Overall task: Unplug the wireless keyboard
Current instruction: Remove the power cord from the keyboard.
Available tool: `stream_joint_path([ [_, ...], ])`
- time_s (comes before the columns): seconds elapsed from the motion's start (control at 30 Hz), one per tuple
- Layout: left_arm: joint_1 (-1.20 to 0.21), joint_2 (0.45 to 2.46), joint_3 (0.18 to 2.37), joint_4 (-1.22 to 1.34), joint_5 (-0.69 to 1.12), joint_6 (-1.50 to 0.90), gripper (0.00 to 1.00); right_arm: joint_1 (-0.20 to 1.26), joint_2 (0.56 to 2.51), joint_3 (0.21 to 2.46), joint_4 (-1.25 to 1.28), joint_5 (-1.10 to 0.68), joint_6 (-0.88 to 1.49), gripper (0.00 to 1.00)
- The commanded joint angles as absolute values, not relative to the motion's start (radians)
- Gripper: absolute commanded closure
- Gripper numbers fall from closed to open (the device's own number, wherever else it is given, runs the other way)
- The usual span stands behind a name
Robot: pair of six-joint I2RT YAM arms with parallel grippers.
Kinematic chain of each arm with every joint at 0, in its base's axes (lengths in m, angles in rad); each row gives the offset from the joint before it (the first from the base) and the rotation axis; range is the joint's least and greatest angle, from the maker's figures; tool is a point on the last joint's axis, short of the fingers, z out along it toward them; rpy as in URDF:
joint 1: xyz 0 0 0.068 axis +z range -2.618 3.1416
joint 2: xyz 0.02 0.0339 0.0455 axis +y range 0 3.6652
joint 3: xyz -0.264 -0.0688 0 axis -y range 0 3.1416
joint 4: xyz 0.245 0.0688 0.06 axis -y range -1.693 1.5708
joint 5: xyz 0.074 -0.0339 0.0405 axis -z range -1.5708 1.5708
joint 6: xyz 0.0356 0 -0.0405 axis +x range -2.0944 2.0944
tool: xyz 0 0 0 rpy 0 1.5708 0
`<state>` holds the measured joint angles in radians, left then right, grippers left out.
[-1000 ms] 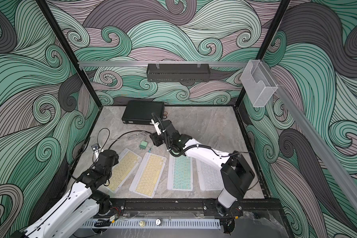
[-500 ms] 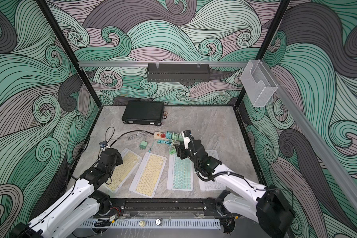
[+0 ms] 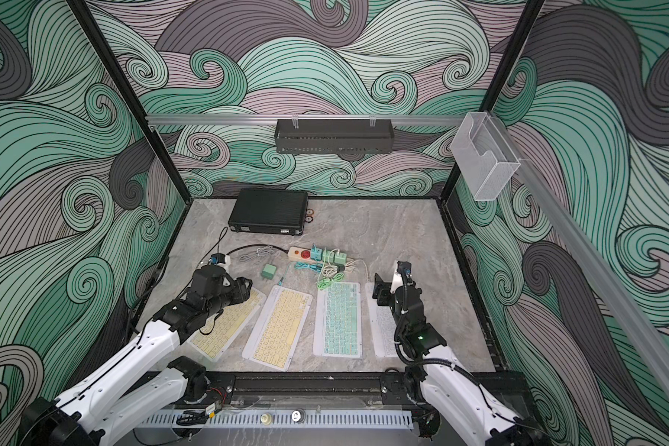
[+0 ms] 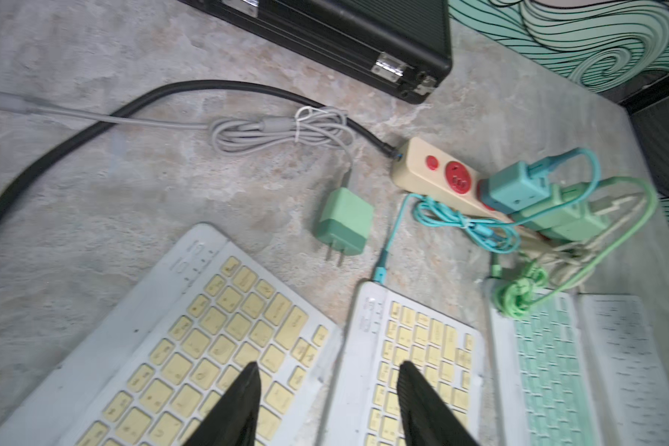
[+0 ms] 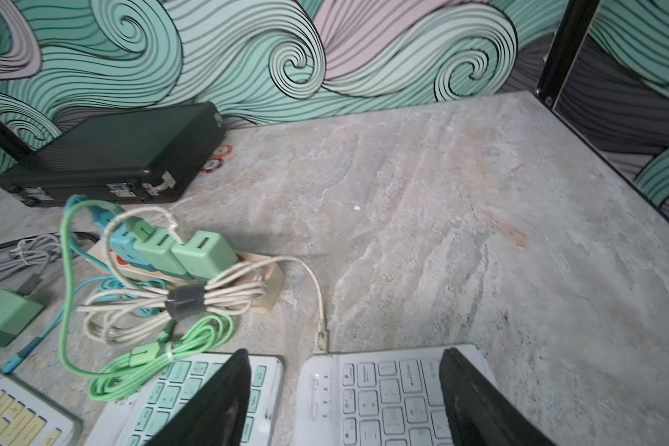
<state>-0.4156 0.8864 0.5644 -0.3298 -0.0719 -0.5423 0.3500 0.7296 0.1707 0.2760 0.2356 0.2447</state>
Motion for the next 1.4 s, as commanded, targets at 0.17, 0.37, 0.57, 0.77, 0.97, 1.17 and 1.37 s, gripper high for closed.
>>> stream_joint_path([
  [0.17, -0.476, 1.095, 0.749, -0.388, 0.026, -0.503, 0.49, 0.315, 0.769, 0.177, 0.367, 0.207, 0.316, 0.22],
  [0.37, -0.503, 1.335, 0.908, -0.421, 0.044, -0.531, 0.57, 0.315, 0.778, 0.176, 0.37, 0.194, 0.316, 0.26],
  [0.57, -0.528, 1.565, 1.045, -0.456, 0.028, -0.515, 0.62, 0.316, 0.744, 0.154, 0.378, 0.193, 0.321, 0.3],
  [0.77, -0.54, 1.75, 1.152, -0.484, 0.003, -0.514, 0.66, 0.316, 0.759, 0.162, 0.378, 0.187, 0.319, 0.3],
  [0.97, -0.545, 1.85, 1.21, -0.486, -0.047, -0.51, 0.68, 0.314, 0.792, 0.177, 0.379, 0.173, 0.314, 0.31],
  [1.17, -0.545, 1.924, 1.275, -0.538, -0.124, -0.502, 0.69, 0.316, 0.809, 0.186, 0.377, 0.164, 0.313, 0.32],
  [1.37, -0.545, 1.962, 1.305, -0.559, -0.163, -0.494, 0.69, 0.317, 0.81, 0.186, 0.377, 0.164, 0.313, 0.32],
])
